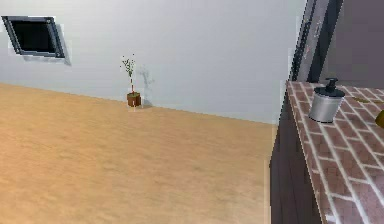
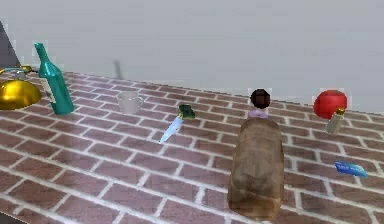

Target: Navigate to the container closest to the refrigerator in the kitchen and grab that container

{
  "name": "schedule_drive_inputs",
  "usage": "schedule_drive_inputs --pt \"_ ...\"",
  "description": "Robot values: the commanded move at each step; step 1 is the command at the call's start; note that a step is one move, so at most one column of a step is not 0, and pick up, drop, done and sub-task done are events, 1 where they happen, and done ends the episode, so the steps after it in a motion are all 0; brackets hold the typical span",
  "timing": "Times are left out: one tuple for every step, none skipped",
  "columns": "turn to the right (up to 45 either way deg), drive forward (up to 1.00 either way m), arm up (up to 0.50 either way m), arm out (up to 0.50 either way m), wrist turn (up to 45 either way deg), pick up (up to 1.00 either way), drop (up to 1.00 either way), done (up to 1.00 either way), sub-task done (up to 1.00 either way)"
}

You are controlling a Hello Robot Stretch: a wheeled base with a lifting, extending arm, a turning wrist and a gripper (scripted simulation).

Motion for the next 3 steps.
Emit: schedule_drive_inputs --pt "45.0 0.0 0.0 0.0 0.0 0.0 0.0 0.0 0.0" --pt "-45.0 0.0 0.0 0.0 0.0 0.0 0.0 0.0 0.0" --pt "45.0 0.0 0.0 0.0 0.0 0.0 0.0 0.0 0.0"
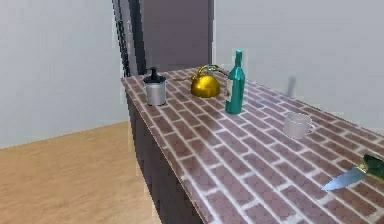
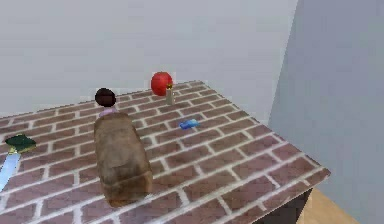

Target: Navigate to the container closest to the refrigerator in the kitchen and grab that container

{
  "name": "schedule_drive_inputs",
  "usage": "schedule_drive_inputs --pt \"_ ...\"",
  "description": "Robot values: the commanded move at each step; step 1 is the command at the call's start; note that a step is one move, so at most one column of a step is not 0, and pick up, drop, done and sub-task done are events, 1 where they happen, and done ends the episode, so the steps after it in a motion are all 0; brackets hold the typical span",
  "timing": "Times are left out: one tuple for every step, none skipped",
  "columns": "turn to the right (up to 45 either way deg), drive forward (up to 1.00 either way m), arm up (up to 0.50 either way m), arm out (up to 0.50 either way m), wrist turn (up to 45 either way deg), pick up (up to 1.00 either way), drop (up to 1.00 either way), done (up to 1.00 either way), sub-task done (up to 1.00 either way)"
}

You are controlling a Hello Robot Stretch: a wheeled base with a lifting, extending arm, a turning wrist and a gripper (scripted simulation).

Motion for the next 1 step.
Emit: schedule_drive_inputs --pt "-3.0 0.0 0.0 0.0 0.0 0.0 0.0 0.0 0.0"
